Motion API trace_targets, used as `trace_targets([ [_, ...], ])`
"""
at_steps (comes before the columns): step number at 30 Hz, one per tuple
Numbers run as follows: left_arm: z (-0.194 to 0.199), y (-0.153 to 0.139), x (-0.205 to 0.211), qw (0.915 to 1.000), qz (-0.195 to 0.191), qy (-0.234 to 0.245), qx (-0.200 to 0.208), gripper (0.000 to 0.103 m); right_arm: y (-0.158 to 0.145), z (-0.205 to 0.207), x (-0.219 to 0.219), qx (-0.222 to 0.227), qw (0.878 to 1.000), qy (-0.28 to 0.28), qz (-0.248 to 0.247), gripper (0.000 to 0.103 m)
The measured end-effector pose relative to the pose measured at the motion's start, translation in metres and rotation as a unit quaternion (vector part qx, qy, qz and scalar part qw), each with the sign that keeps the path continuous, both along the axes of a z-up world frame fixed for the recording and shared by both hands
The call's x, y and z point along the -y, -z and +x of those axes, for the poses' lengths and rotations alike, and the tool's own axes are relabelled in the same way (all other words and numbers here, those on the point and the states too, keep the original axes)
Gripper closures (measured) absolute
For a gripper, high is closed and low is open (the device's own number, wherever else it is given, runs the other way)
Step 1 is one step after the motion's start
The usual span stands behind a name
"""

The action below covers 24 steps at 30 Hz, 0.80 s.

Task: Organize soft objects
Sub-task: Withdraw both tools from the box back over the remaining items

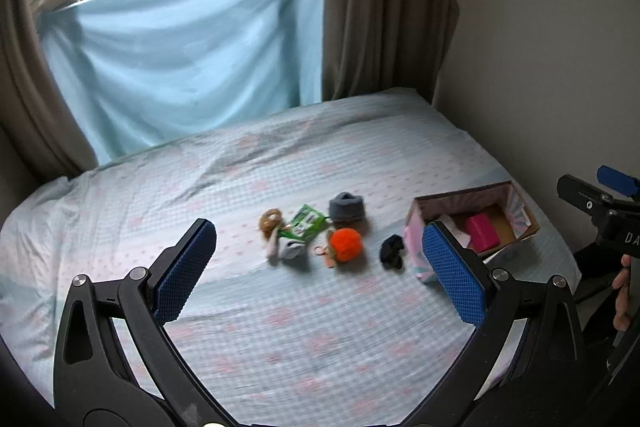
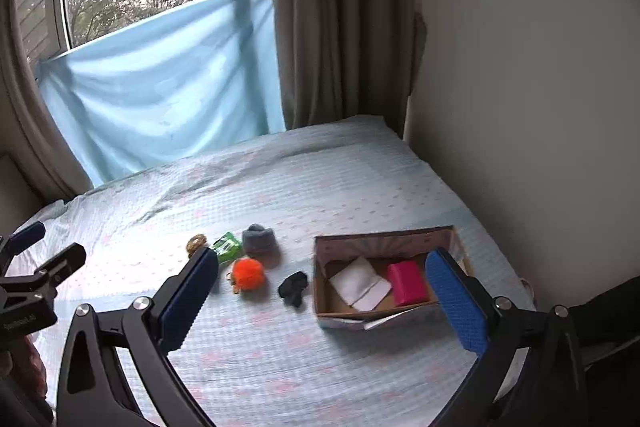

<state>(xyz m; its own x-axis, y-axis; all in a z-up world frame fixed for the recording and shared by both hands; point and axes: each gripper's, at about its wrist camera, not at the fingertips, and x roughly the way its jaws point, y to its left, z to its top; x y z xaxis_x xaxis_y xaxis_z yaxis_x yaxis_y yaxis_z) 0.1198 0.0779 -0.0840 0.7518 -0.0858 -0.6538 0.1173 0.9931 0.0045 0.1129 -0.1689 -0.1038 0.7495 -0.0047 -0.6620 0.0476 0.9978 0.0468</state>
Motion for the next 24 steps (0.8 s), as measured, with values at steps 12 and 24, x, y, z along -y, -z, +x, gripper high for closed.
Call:
trace_targets([
  [12,0.027,0.06,-0.071,0.9992,-0.007,0.024,-0.033,0.0,0.056,0.013,-0.082,-0.023,1.0,0.005,0.016,0.0],
  [24,0.095,0.155,-0.075,0.9954,0.028,0.088,-0.025,0.001,0.126,0.078,-0.12,-0.027,0.999,0.001,0.018,0.0],
])
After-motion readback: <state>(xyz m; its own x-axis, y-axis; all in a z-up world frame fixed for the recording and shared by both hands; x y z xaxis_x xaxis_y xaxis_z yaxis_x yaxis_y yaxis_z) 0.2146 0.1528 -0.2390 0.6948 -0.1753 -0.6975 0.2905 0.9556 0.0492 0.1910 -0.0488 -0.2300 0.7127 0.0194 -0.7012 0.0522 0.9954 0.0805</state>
